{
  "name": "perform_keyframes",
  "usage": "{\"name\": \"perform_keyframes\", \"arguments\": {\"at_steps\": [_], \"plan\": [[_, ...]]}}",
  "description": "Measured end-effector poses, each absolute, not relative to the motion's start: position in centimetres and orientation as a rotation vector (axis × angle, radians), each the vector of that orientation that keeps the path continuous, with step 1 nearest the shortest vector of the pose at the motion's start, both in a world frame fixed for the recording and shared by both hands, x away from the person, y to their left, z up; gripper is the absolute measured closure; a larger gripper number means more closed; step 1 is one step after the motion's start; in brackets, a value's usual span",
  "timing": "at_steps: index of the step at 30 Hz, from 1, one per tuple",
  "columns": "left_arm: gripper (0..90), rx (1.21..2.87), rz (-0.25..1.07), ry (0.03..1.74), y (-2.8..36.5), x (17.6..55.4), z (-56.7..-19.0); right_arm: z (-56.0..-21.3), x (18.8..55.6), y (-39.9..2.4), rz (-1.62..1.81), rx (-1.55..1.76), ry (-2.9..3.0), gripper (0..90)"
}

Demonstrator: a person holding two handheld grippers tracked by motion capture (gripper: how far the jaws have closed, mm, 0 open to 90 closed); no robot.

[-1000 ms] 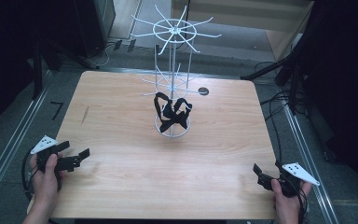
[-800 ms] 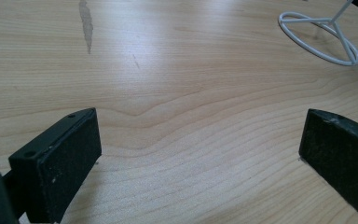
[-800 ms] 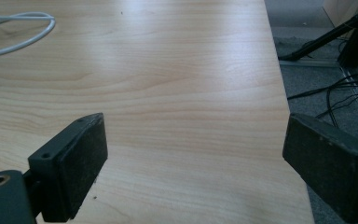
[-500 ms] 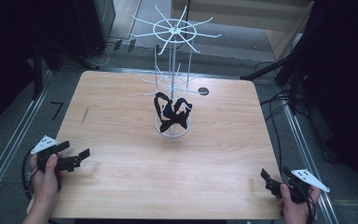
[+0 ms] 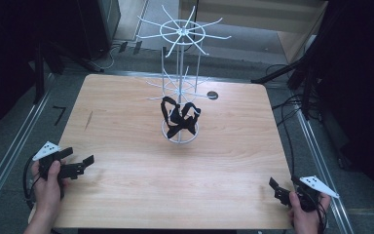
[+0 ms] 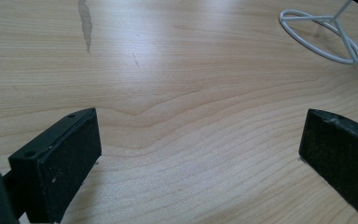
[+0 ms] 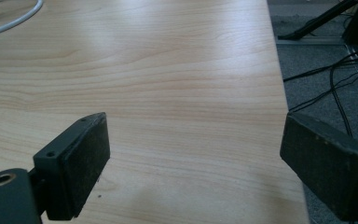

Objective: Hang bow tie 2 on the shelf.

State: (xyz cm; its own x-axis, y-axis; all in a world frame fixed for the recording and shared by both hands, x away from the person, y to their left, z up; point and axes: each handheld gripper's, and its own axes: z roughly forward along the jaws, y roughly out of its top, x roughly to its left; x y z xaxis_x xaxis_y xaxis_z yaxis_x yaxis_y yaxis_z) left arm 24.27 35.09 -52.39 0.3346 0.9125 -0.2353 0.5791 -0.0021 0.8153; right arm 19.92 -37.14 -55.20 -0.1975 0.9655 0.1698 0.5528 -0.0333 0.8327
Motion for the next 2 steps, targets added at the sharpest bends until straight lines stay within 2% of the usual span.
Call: {"name": "perform_keyframes", "arguments": {"at_steps": [2], "plan": [[0.0, 1.691, 0.459, 1.350, 35.09, 24.28, -52.39, -55.20, 19.99, -37.02, 1.141, 1.586, 1.781, 8.6]]}}
